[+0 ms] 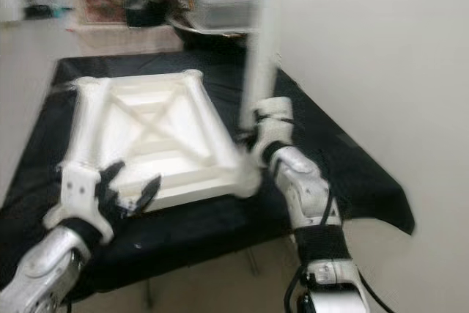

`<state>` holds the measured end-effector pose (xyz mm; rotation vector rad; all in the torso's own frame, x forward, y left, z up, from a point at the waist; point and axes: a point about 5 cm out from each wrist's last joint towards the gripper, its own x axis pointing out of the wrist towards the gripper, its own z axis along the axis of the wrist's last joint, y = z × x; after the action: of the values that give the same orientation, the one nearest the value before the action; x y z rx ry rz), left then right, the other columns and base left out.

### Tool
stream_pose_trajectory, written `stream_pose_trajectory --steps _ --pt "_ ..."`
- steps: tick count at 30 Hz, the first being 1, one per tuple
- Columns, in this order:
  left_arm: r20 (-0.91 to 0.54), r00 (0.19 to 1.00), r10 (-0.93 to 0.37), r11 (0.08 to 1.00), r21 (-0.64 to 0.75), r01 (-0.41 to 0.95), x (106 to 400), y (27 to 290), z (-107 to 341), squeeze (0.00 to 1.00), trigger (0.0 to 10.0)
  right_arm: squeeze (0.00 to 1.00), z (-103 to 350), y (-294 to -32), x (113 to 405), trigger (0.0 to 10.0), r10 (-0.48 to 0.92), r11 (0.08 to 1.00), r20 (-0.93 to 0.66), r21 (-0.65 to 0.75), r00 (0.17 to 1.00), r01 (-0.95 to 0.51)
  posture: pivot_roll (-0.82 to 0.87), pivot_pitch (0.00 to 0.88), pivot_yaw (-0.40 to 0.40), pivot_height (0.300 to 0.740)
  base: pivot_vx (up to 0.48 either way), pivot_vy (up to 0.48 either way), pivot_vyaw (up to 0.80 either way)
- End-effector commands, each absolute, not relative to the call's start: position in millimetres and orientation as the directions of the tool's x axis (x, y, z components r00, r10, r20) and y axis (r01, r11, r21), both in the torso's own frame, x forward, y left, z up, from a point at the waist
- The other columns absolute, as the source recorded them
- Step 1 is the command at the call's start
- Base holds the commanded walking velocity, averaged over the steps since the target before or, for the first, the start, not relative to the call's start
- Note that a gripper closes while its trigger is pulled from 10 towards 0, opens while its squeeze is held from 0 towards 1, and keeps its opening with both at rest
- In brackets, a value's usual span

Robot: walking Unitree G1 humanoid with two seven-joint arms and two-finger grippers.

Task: Building children table

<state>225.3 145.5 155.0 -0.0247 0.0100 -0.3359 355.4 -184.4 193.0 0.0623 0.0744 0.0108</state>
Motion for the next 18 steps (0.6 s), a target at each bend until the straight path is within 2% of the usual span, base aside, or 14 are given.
stream_pose_trajectory --steps 1,3,5,6,7,9,10,11,12,13,14,17,18 --pt "-0.002 0.943 -0.333 0.943 0.001 0.333 223.1 142.9 157.5 0.0 10.0 0.0 183.3 -183.4 347.9 0.0 -0.052 0.997 -0.125 0.049 0.991 0.059 0.17 0.0 -0.074 0.74 0.0 0.0 0.0" --pt "-0.005 0.944 -0.331 0.944 -0.001 0.331 221.9 142.5 156.8 0.0 10.0 0.0 184.6 -175.5 342.5 0.0 -0.047 0.998 -0.111 0.043 0.993 0.052 0.18 0.0 -0.075 0.74 0.0 0.0 0.0" --pt "-0.014 0.947 -0.32 0.948 -0.002 0.32 219.4 141.8 156.3 0.0 10.0 0.0 187.0 -150.9 330.0 0.0 -0.004 0.999 -0.08 0.036 0.997 0.007 0.18 0.0 -0.074 0.74 0.0 0.0 0.0" --pt "-0.014 0.947 -0.32 0.948 -0.002 0.32 219.4 141.8 156.3 0.0 10.0 0.0 187.0 -150.9 330.0 0.0 -0.004 0.999 -0.08 0.036 0.997 0.007 0.18 0.0 -0.074 0.74 0.0 0.0 0.0" --pt "-0.017 0.949 -0.314 0.95 -0.003 0.314 218.7 141.8 156.2 0.0 10.0 0.0 186.8 -141.3 326.5 4.4 0.022 0.999 -0.082 0.045 0.996 -0.019 0.18 0.0 -0.074 0.74 0.0 0.0 0.0" --pt "-0.017 0.949 -0.314 0.95 -0.003 0.314 218.7 141.8 156.2 0.0 10.0 0.0 186.8 -141.3 326.5 4.4 0.022 0.999 -0.082 0.045 0.996 -0.019 0.18 0.0 -0.074 0.74 0.0 0.0 0.0" --pt "-0.02 0.951 -0.308 0.951 -0.001 0.308 217.8 141.9 155.9 0.0 10.0 0.0 188.0 -128.8 323.3 10.0 0.063 0.996 -0.081 0.061 0.995 -0.058 0.18 0.0 -0.073 0.74 0.0 0.0 0.0" --pt "-0.02 0.951 -0.308 0.951 -0.001 0.308 217.8 141.9 155.9 0.0 10.0 0.0 188.0 -128.8 323.3 10.0 0.063 0.996 -0.081 0.061 0.995 -0.058 0.18 0.0 -0.073 0.74 0.0 0.0 0.0" --pt "-0.022 0.951 -0.307 0.952 -0.002 0.307 217.4 141.5 155.5 0.0 10.0 0.0 193.5 -116.5 319.7 10.0 0.129 0.988 -0.049 0.086 0.99 -0.125 0.18 0.0 -0.072 0.74 0.0 0.0 0.0" --pt "-0.023 0.95 -0.312 0.95 -0.003 0.312 216.7 140.1 155.1 0.0 10.0 1.0 200.5 -109.1 317.1 10.0 0.17 0.98 -0.009 0.108 0.985 -0.168 0.17 0.0 -0.071 0.74 0.0 0.0 0.0" --pt "-0.023 0.95 -0.312 0.95 -0.003 0.312 216.7 140.1 155.1 0.0 10.0 1.0 200.5 -109.1 317.1 10.0 0.17 0.98 -0.009 0.108 0.985 -0.168 0.17 0.0 -0.071 0.74 0.0 0.0 0.0" --pt "-0.024 0.945 -0.325 0.946 -0.004 0.325 217.6 137.0 154.2 0.0 10.0 1.0 216.5 -87.8 306.2 10.0 0.46 0.871 0.064 0.164 0.886 -0.464 0.17 0.0 -0.073 0.74 0.0 0.0 0.0" --pt "-0.025 0.944 -0.33 0.944 -0.005 0.33 218.2 136.0 153.9 0.0 10.0 0.0 220.4 -83.3 297.4 10.0 0.593 0.786 0.087 0.154 0.801 -0.599 0.17 0.0 -0.072 0.74 0.0 0.0 0.0"
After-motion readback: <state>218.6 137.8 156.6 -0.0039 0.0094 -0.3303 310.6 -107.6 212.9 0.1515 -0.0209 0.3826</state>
